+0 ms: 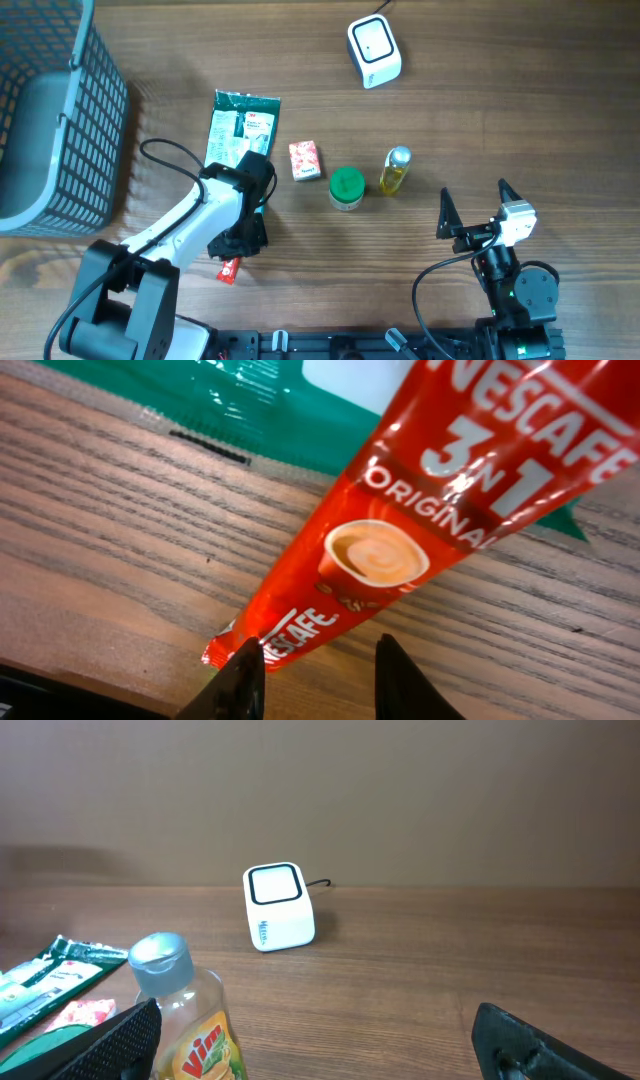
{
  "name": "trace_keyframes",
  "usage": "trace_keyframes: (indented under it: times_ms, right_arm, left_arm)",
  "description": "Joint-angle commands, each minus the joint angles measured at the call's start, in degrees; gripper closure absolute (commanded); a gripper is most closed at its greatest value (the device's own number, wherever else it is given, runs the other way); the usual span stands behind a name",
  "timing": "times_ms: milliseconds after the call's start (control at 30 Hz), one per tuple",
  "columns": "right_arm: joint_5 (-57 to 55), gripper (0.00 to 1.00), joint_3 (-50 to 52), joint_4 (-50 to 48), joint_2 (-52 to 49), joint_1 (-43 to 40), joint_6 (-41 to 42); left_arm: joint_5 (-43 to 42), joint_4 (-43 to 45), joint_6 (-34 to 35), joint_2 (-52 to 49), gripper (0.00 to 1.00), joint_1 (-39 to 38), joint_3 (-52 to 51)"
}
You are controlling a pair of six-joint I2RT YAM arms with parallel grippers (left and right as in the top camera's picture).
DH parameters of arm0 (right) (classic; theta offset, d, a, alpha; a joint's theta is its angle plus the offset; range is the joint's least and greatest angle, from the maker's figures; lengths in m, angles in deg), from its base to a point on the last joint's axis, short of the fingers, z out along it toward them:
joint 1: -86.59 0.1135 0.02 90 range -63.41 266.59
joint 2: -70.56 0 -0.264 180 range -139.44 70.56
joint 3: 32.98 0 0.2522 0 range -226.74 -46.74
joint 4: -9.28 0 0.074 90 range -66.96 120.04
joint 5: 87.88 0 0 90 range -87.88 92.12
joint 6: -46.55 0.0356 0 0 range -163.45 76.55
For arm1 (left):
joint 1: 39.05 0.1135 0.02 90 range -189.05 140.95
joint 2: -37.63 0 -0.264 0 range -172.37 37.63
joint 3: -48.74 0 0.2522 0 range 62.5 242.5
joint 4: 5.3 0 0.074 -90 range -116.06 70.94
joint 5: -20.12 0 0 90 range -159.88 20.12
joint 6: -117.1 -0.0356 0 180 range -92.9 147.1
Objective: Scan the item barcode
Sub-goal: 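Grasp the red Nescafe stick with the left gripper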
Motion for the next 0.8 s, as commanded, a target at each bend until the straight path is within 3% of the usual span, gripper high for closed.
trace_keyframes:
  times_ms: [0, 333, 600, 700, 767]
  right_arm:
    - [-0.5, 0.00, 0.1, -0.1, 0.2, -0.3, 0.6]
    - [-0.5, 0.00, 0.1, -0.1, 0.2, -0.3, 0.6]
    - [-0.5, 0.00, 0.1, -0.1, 0.2, -0.3, 0.6]
    - [-0.5, 0.00, 0.1, -0.1, 0.2, -0.3, 0.6]
    - [-0.5, 0.00, 0.1, -0.1, 0.2, -0.3, 0.6]
  left_arm:
    - [0.1, -0.4, 1.3, 0.0, 0.72, -0.4, -0.9]
    - [0.2, -0.7, 2.8, 0.0, 0.71, -0.4, -1.9]
    - [-5.5, 0.9, 3.1, 0.0, 0.69, -0.3, -1.6]
    - [-6.2, 0.9, 8.9, 0.0, 0.70, 0.0, -0.9]
    - [-5.6, 0.9, 8.9, 0.1, 0.69, 0.0, -0.6]
